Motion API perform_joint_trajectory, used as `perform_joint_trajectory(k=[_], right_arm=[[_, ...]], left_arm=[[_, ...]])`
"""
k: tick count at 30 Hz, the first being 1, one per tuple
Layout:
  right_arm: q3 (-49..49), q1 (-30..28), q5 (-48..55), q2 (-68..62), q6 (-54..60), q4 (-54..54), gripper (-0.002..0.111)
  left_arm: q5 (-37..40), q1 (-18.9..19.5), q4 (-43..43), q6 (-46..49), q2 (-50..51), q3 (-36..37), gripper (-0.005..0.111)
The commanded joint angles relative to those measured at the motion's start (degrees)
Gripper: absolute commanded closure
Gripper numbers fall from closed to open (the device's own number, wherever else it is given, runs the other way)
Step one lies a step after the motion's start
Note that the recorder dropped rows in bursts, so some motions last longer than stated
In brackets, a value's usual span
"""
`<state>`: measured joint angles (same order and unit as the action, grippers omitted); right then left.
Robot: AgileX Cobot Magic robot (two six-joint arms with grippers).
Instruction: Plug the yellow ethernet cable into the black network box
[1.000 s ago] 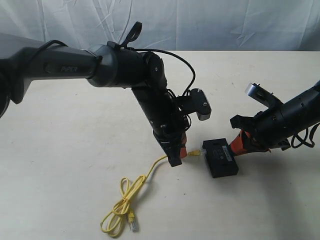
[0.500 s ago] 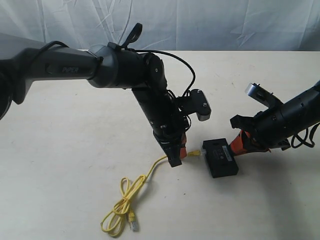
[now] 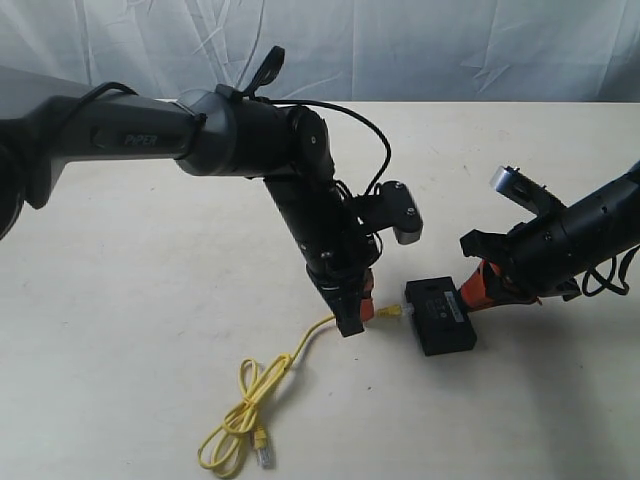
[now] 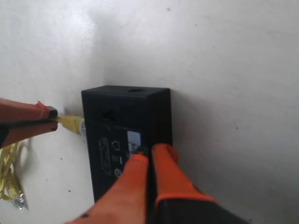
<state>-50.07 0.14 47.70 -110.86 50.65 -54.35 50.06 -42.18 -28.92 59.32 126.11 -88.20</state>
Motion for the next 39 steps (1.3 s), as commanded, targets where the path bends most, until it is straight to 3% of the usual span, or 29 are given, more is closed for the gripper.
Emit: perform_joint_trajectory(k=[1,25,39], right_arm=[[0.1,-0.1,-1.5,-0.8,0.3,1.4,0.108],[0.1,-0.1,-1.5,-0.8,0.3,1.4,0.108],[0.1,0.0,-0.3,-0.8,0.3,-0.5,0.108]], left_arm=[[-0.7,-0.3,-2.2,1.1,0.3,-0.1,0.107],[-3.8,-0.3,-1.1,-0.4,0.5,-0.1,0.107],[-4.0,-0.3,-6.6,2.5,0.5,-0.1,0.107]])
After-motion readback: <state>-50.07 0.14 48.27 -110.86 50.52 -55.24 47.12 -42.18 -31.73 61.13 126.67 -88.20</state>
